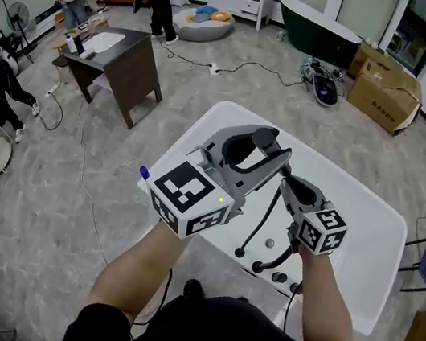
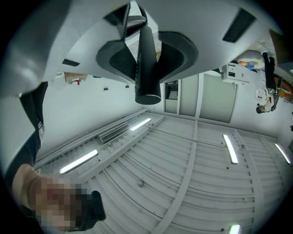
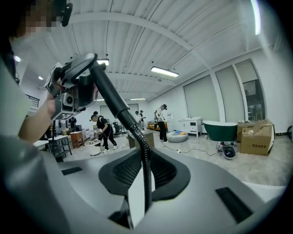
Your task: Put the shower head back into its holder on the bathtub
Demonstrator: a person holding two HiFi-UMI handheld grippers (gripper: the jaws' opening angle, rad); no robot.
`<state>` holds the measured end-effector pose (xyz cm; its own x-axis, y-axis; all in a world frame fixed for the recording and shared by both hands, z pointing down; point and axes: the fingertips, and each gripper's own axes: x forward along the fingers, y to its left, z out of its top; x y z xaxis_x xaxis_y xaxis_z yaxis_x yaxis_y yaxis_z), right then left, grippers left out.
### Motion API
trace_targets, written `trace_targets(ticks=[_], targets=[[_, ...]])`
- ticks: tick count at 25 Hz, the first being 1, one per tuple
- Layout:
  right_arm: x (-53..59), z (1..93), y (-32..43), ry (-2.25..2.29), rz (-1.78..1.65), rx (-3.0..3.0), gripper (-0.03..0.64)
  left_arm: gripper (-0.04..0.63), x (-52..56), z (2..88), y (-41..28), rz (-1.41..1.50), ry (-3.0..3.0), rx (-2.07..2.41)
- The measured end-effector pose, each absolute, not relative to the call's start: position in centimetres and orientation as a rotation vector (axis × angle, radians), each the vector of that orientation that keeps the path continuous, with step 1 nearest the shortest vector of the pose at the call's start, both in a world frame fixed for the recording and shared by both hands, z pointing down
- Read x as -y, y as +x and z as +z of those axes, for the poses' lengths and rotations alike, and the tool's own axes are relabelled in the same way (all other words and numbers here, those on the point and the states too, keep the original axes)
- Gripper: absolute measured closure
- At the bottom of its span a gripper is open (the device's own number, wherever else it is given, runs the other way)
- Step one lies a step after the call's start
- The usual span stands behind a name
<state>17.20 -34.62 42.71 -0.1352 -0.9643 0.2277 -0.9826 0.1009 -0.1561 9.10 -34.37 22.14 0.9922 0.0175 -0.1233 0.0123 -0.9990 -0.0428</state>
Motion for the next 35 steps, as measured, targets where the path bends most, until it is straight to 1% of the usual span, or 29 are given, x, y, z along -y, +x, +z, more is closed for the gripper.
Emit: trace_targets(ticks=[6, 12, 16, 20, 26, 31, 35], targets=[[32.7, 45.4, 14.7, 1.929, 0.540, 2.344, 0.541, 0.448, 32.9, 23.0, 10.2, 0.162, -3.119, 0.061], [30.0, 49.3, 12.6, 1.827, 0.707, 2.366, 0.528, 0.448, 32.5, 26.3, 10.5, 0.084, -3.190, 0.055], [28.6, 50.4, 12.3, 1.782, 0.775, 2.376, 0.505, 0.448, 32.9, 28.7, 10.4, 0.004, -3.194, -0.016], [27.7, 50.8, 12.8, 1.795, 0.796, 2.370, 0.503, 0.448, 33.5, 31.3, 10.3, -0.068, -3.207, -0.081], [26.8, 48.8, 13.9, 1.879, 0.748, 2.371, 0.535, 0.448, 34.0, 36.4, 10.1, -0.202, -3.227, -0.159], [26.2, 46.9, 14.7, 1.937, 0.709, 2.399, 0.590, 0.448, 34.1, 40.7, 10.1, -0.305, -3.234, -0.205], [25.2, 45.9, 15.0, 1.932, 0.697, 2.429, 0.600, 0.448, 33.8, 43.7, 10.2, -0.386, -3.245, -0.251]])
